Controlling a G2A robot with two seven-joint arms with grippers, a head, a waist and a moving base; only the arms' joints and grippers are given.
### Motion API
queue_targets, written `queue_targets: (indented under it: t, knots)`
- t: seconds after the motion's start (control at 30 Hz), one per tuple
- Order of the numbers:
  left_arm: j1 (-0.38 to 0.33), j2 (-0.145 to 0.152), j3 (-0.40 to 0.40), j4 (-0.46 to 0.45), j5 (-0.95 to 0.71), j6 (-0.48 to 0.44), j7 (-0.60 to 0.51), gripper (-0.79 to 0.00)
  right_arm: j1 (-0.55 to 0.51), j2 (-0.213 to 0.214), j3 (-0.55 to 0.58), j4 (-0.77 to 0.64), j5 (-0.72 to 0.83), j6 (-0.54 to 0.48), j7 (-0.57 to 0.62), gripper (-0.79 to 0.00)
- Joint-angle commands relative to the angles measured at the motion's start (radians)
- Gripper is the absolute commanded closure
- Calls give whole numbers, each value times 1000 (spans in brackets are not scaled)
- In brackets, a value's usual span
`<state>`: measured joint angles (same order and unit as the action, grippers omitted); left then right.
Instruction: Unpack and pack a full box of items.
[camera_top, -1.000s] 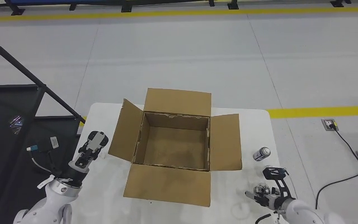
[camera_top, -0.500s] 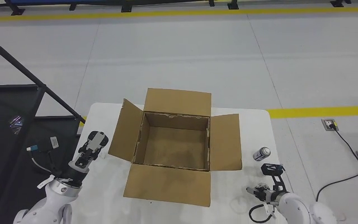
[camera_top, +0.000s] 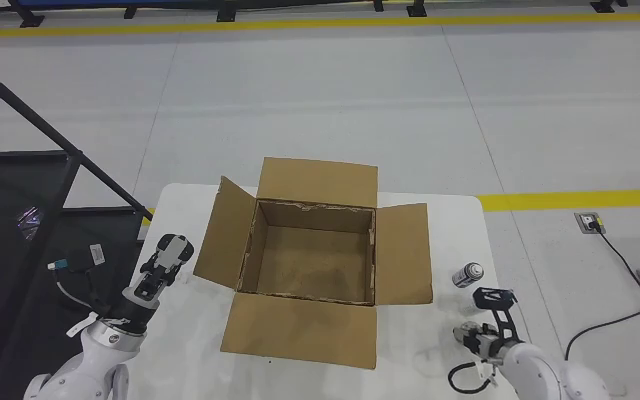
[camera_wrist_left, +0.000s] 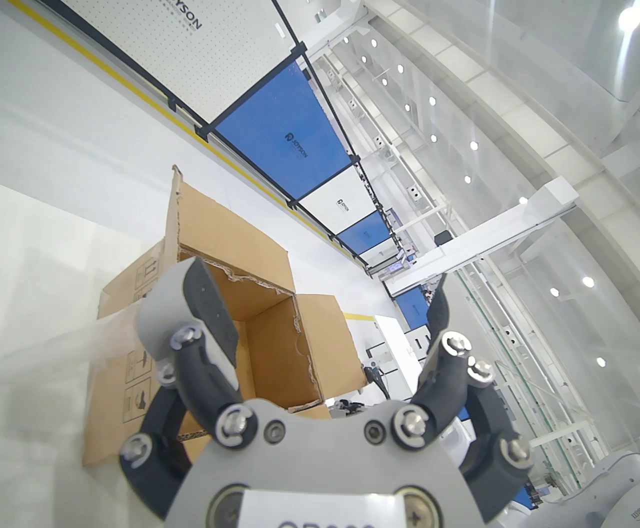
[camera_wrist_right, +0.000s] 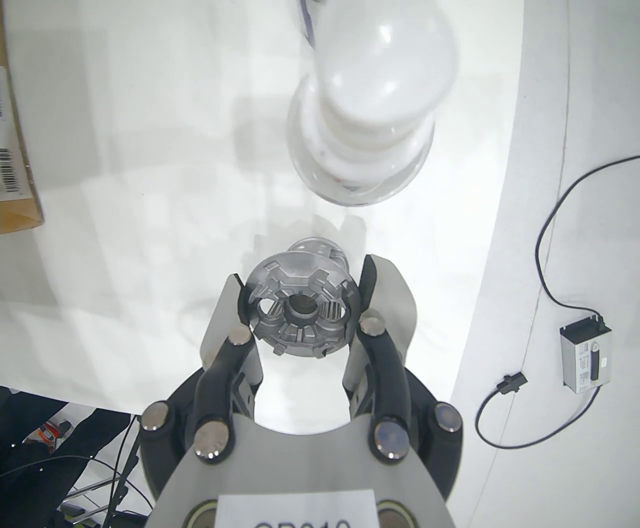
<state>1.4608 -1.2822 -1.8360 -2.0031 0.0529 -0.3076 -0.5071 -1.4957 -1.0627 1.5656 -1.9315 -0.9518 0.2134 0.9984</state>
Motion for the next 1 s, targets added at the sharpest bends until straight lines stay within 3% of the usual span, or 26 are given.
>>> queue_targets:
  t: [0.0, 0.27, 0.5, 0.7, 0.83, 0.97]
  knots:
    - [0, 0, 0, 0, 0, 0, 0, -785, -30, 3, 29, -58, 27, -43, -5, 0]
    - [0, 0, 0, 0, 0, 0, 0, -785, -88, 14, 160, -316, 135, -174, 32, 0]
    - [0, 0, 0, 0, 0, 0, 0, -785, 55, 15, 114, -419, 134, -86, 59, 0]
    - [18, 1, -13, -6, -1, -1, 29, -785, 319, 6, -90, -379, 129, 5, 107, 0]
    - [51, 3, -41, -12, -14, -8, 60, -785, 528, -12, -291, -267, 102, 38, 168, 0]
    - [86, 5, -68, -18, -30, -24, 78, -785, 754, -56, -527, -90, 103, 95, 180, 0]
